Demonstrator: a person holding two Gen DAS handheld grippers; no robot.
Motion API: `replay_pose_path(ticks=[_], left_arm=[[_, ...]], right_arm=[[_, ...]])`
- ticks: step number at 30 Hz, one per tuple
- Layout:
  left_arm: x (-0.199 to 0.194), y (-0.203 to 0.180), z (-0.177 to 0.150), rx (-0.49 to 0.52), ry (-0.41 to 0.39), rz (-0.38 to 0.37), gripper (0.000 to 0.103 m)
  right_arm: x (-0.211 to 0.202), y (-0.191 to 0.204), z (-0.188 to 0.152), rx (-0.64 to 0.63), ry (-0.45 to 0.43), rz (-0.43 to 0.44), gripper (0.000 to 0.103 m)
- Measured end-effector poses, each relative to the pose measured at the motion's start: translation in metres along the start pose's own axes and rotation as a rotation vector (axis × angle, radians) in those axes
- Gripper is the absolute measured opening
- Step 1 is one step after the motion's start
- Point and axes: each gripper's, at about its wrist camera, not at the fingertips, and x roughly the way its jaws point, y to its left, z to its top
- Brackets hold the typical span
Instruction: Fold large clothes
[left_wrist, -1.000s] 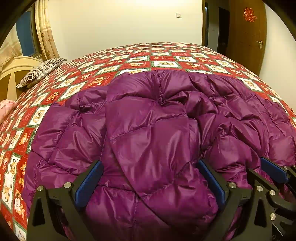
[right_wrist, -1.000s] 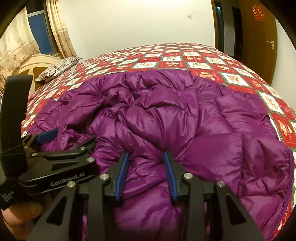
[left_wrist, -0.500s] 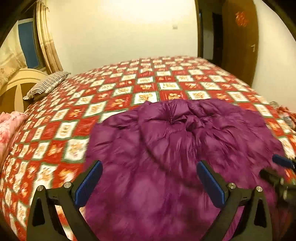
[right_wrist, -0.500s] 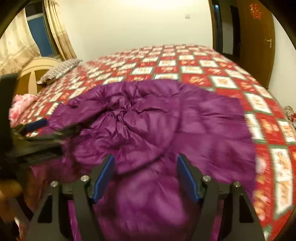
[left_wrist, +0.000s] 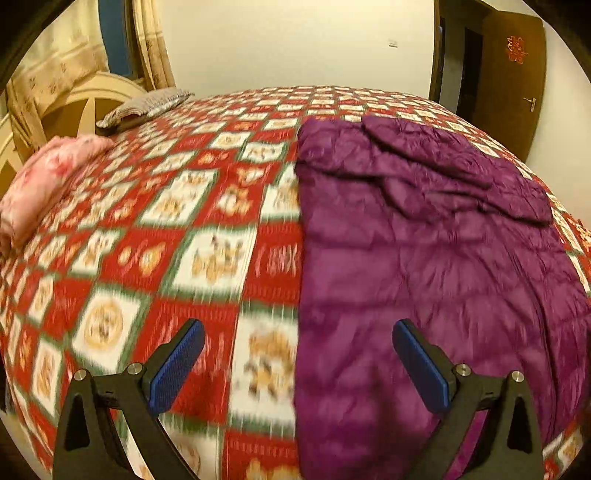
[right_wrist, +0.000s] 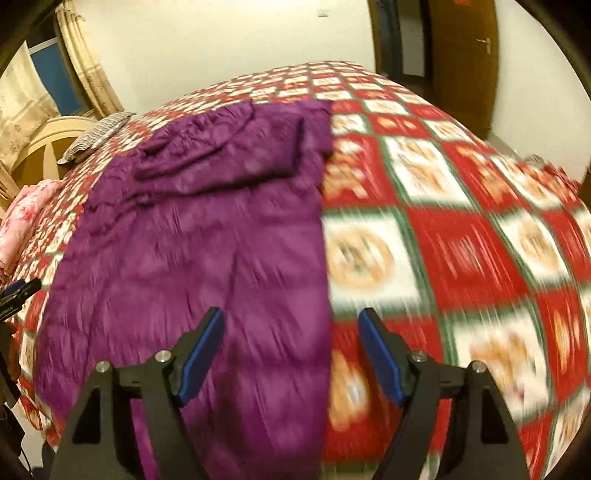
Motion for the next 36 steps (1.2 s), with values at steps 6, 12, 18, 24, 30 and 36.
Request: replay_pose_path(ticks=[6, 12, 18, 24, 30, 36], left_arm=[[0.009, -0.006, -0.031, -0.009, 0.046, -0.025, 0.102], [0.006, -0.018, -0.049, 0.01, 0.034, -0.099, 0.092], [-0.01, -0.034, -0.051, 0.089, -0.027, -0.174, 0.011], [-0.075, -0.03, -0.038, 0.114, -0.199, -0.219, 0.005], [-0.173, -0.013, -0.014, 0.117, -0.382, -0.3, 0.005], [-0.198, -0.003, 0.017, 0.145, -0.496, -0.27, 0.005]], right_arm=[[-0.008, 0.006, -0.039, 0.013, 0.008, 0.005, 0.078], [-0.011, 0.016, -0.067, -0.031, -0.001, -0.013, 0.078], [-0.013, 0.027, -0.076, -0.056, -0.011, 0.019, 0.014], [-0.052, 0.018, -0.067, 0.019, -0.101, 0.153, 0.007], [-0.139, 0.019, -0.047, 0.024, -0.232, 0.239, 0.006], [-0.218, 0.039, -0.017, -0.069, -0.421, 0.274, 0.006]])
